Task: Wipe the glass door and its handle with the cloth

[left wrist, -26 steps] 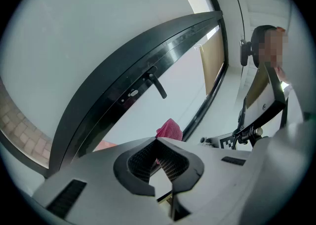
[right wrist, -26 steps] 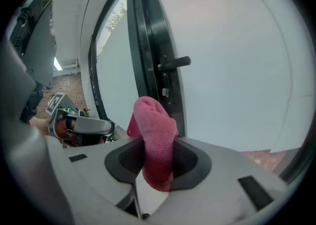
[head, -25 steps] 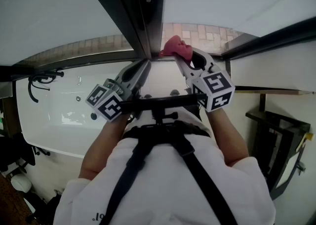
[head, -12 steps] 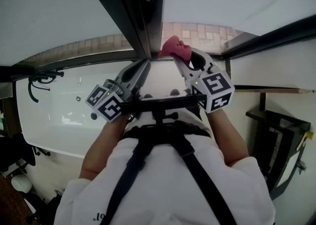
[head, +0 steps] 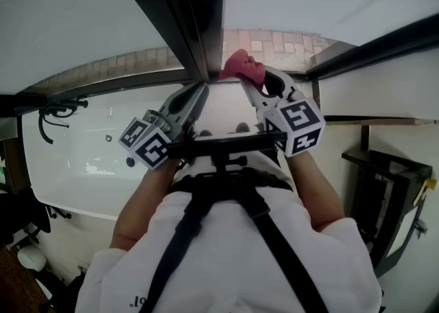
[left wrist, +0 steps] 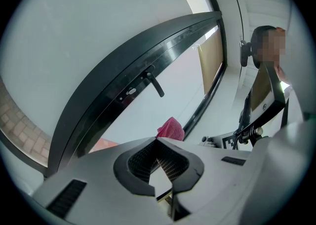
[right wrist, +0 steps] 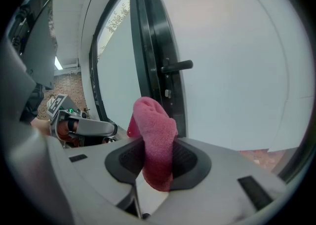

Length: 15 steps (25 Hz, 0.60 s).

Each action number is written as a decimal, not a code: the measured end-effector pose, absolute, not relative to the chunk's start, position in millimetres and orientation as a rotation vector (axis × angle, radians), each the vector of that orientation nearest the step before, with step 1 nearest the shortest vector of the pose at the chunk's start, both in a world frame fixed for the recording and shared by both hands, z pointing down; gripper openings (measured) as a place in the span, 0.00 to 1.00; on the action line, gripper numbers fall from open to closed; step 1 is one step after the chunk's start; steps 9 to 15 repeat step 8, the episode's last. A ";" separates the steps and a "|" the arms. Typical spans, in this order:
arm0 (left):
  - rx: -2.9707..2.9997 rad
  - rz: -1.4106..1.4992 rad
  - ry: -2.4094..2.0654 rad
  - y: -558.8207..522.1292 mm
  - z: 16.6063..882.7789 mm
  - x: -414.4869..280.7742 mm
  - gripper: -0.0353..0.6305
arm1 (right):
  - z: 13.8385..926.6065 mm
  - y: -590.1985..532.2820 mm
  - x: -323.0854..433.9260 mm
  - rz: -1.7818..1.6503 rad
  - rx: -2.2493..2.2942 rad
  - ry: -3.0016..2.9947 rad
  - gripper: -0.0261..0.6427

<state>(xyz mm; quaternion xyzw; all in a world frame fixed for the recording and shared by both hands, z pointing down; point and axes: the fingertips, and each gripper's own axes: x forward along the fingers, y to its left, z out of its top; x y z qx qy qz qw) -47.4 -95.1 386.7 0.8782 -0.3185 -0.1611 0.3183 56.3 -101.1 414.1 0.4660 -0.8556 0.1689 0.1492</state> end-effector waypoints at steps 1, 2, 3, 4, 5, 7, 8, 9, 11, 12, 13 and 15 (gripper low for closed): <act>2.310 -0.424 -0.836 -94.8 386.5 -47.2 0.05 | 414.2 -100.5 56.6 0.485 1.342 -2.458 0.22; 2.311 -0.424 -0.834 -94.4 386.1 -47.0 0.05 | 413.9 -99.8 56.7 0.483 1.344 -2.456 0.22; 2.312 -0.425 -0.832 -93.8 385.6 -47.0 0.05 | 413.4 -99.0 56.6 0.482 1.346 -2.455 0.22; 2.312 -0.425 -0.830 -93.0 385.3 -46.9 0.05 | 413.1 -98.1 56.4 0.481 1.347 -2.455 0.22; 2.312 -0.425 -0.828 -92.3 385.2 -47.0 0.05 | 412.9 -97.2 56.0 0.480 1.348 -2.455 0.22; 2.313 -0.424 -0.824 -90.8 385.4 -47.0 0.05 | 412.9 -95.3 55.3 0.481 1.350 -2.454 0.22; 2.313 -0.423 -0.823 -90.1 385.5 -46.9 0.05 | 412.9 -94.3 55.0 0.482 1.351 -2.454 0.22; 2.313 -0.423 -0.823 -90.1 385.5 -46.9 0.05 | 412.9 -94.3 55.0 0.482 1.351 -2.454 0.22; 2.313 -0.423 -0.823 -90.1 385.5 -46.9 0.05 | 412.9 -94.3 55.0 0.482 1.351 -2.454 0.22; 2.313 -0.423 -0.823 -90.1 385.5 -46.9 0.05 | 412.9 -94.3 55.0 0.482 1.351 -2.454 0.22; 2.313 -0.423 -0.823 -90.1 385.5 -46.9 0.05 | 412.9 -94.3 55.0 0.482 1.351 -2.454 0.22; 2.313 -0.423 -0.823 -90.1 385.5 -46.9 0.05 | 412.9 -94.3 55.0 0.482 1.351 -2.454 0.22</act>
